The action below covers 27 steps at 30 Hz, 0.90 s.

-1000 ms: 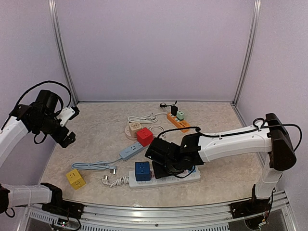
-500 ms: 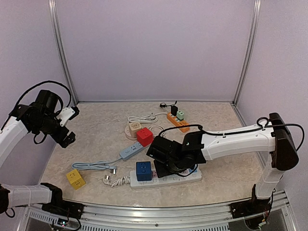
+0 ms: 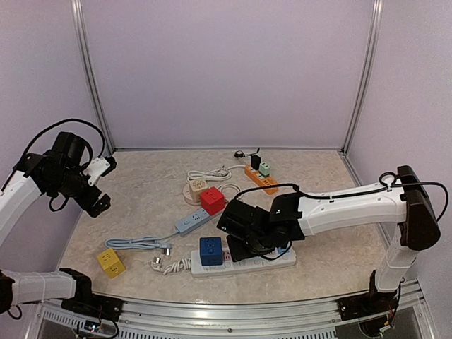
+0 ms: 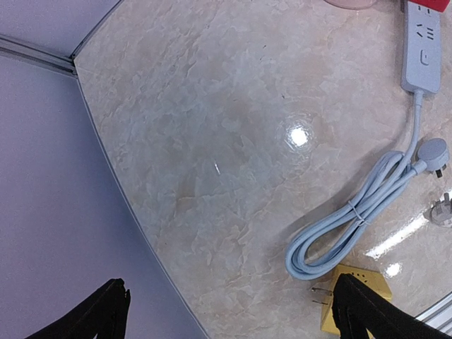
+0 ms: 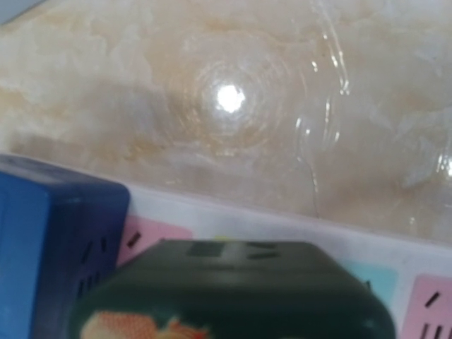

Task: Insert the plug

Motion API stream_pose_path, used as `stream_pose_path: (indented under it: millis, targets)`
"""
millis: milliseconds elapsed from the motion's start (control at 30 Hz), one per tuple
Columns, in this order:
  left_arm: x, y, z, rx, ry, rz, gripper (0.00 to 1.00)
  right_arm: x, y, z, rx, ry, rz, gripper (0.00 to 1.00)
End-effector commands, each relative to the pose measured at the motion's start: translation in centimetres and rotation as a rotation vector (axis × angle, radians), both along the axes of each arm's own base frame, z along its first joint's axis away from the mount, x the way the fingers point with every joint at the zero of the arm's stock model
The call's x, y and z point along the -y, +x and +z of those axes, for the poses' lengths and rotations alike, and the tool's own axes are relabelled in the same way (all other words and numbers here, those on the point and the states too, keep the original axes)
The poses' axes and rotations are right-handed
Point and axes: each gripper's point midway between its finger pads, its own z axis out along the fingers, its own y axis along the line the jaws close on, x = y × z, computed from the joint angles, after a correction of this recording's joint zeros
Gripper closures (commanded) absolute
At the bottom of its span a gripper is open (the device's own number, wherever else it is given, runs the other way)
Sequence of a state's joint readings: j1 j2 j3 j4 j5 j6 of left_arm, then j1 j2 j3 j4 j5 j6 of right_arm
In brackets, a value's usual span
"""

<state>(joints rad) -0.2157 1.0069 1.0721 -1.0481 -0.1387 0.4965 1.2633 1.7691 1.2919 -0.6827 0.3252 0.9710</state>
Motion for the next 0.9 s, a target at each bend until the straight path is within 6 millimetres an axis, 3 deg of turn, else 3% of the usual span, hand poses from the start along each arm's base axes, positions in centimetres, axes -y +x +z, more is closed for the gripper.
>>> stream_pose_path:
  millis: [0, 300, 867]
  targets:
    - [0.0, -0.5, 0.0, -0.01, 0.007, -0.008, 0.01, 0.3, -0.5, -1.4, -0.013, -0.03, -0.003, 1.0]
    - [0.0, -0.5, 0.0, -0.012, 0.007, -0.009, 0.01, -0.3, -0.4, -2.0, -0.014, -0.028, 0.012, 1.0]
    - [0.1, -0.6, 0.0, -0.014, 0.003, -0.012, 0.01, 0.6, 0.4, -1.9, 0.024, -0.092, 0.018, 1.0]
